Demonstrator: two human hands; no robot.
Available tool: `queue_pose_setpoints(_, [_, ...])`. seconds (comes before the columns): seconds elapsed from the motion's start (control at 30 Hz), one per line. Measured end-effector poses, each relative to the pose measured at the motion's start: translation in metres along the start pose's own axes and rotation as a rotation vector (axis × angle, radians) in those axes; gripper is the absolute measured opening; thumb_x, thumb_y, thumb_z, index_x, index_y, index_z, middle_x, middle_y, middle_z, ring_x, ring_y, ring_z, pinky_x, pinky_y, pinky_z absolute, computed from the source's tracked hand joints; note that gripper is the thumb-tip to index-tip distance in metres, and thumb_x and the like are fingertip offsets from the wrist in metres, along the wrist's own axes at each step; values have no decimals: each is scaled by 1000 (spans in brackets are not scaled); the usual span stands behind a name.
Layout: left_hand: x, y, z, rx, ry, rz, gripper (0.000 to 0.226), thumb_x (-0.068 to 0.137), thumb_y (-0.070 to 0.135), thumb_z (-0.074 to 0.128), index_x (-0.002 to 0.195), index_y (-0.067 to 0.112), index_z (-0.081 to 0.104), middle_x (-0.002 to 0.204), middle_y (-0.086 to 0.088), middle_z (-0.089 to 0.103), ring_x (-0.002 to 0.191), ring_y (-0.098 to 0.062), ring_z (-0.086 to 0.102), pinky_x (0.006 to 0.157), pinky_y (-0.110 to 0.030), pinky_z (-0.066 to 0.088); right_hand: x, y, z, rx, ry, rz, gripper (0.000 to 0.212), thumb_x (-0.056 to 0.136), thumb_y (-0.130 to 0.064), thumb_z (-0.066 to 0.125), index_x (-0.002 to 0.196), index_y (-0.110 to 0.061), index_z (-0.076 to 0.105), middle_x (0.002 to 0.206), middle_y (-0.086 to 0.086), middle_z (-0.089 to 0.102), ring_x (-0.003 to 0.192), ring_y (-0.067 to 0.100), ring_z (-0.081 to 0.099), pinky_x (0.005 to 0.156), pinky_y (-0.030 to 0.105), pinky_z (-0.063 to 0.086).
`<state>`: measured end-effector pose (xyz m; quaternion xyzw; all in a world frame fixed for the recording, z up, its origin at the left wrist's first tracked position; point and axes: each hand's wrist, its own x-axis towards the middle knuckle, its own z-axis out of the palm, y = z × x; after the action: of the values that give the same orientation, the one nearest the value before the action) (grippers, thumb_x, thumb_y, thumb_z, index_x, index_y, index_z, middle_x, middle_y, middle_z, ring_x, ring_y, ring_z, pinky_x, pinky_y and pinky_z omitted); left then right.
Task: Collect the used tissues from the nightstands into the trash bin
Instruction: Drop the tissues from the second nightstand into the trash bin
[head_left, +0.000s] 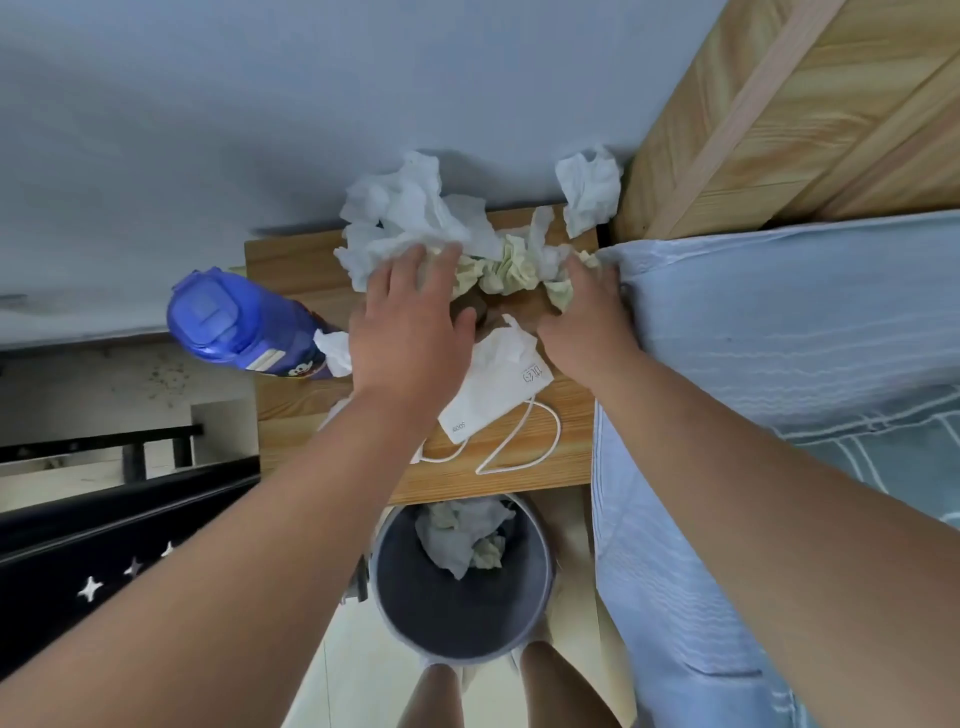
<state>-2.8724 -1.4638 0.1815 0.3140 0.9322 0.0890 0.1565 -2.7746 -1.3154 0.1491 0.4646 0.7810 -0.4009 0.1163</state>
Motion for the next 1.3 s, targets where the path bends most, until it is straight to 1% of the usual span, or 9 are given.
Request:
queue_pose_setpoints(0.13, [15, -4, 10, 46, -38, -3, 67, 96, 30, 71, 156, 35, 43, 141, -7, 58, 122, -35, 60, 71, -39, 42, -7, 13, 8, 36, 138, -78, 53, 90, -4, 67, 141, -13, 59, 142, 17, 52, 134, 31, 47, 110, 32, 37])
queue_pose_setpoints(0.27, [16, 2, 4, 0, 107, 55, 40, 97, 31, 65, 137, 26, 65, 131, -7, 67, 116, -37, 63, 85, -45, 48, -17, 15, 8, 89, 215, -138, 38, 89, -3, 65, 127, -9, 66, 126, 13, 58, 116, 26, 56, 93, 21, 38])
queue_pose_setpoints(0.4, [4, 11, -8, -71, 182, 97, 36, 100, 35, 62, 134, 26, 68, 136, -2, 69, 127, -33, 60, 101, -48, 45, -32, 6, -4, 210, 247, -192, 33, 89, -6, 67, 121, -11, 67, 118, 8, 64, 111, 23, 61, 96, 36, 52])
queue_pose_setpoints(0.53, [-14, 20, -19, -189, 200, 123, 37, 100, 34, 63, 136, 24, 66, 133, 1, 71, 127, -29, 60, 98, -43, 42, -46, -5, -16, 363, 235, -156, 32, 88, -16, 70, 120, -22, 68, 117, 1, 68, 107, 19, 65, 94, 38, 55])
queue_pose_setpoints(0.7, [-51, 23, -26, -488, 171, 64, 42, 103, 40, 62, 142, 24, 60, 128, 16, 62, 118, -15, 60, 92, -28, 48, -77, -6, -31, 534, 199, -148, 30, 86, -19, 72, 113, -33, 69, 103, -12, 72, 85, 3, 68, 65, 7, 49])
queue_pose_setpoints(0.83, [-81, 15, -26, -692, 99, 75, 37, 105, 43, 55, 141, 38, 49, 126, 26, 61, 113, 4, 63, 92, -17, 54, -108, 6, -29, 622, 161, -114, 30, 85, -23, 74, 111, -38, 70, 95, -16, 76, 81, 2, 72, 61, 12, 54])
queue_pose_setpoints(0.93, [-88, 10, -22, -795, 22, 130, 39, 112, 30, 52, 150, 28, 42, 143, 12, 61, 130, -4, 61, 109, -31, 52, -122, 18, -25, 668, 169, -97, 30, 85, -24, 74, 109, -41, 70, 98, -18, 77, 84, 2, 73, 65, 14, 56])
queue_pose_setpoints(1.03, [-84, 7, -23, -790, 60, 195, 32, 113, 23, 48, 142, 31, 37, 119, 25, 56, 102, 15, 59, 88, -12, 48, -132, 26, -22, 700, 168, -90, 30, 84, -25, 74, 107, -44, 70, 102, -18, 77, 90, 3, 74, 72, 20, 61])
queue_pose_setpoints(1.3, [-132, -3, -40, -1143, 230, 141, 26, 113, 15, 45, 137, 25, 41, 121, 3, 62, 107, -14, 64, 92, -35, 54, -179, 44, -3, 784, 124, -56, 31, 74, -35, 75, 103, -46, 72, 106, -15, 79, 97, 5, 75, 73, 17, 58])
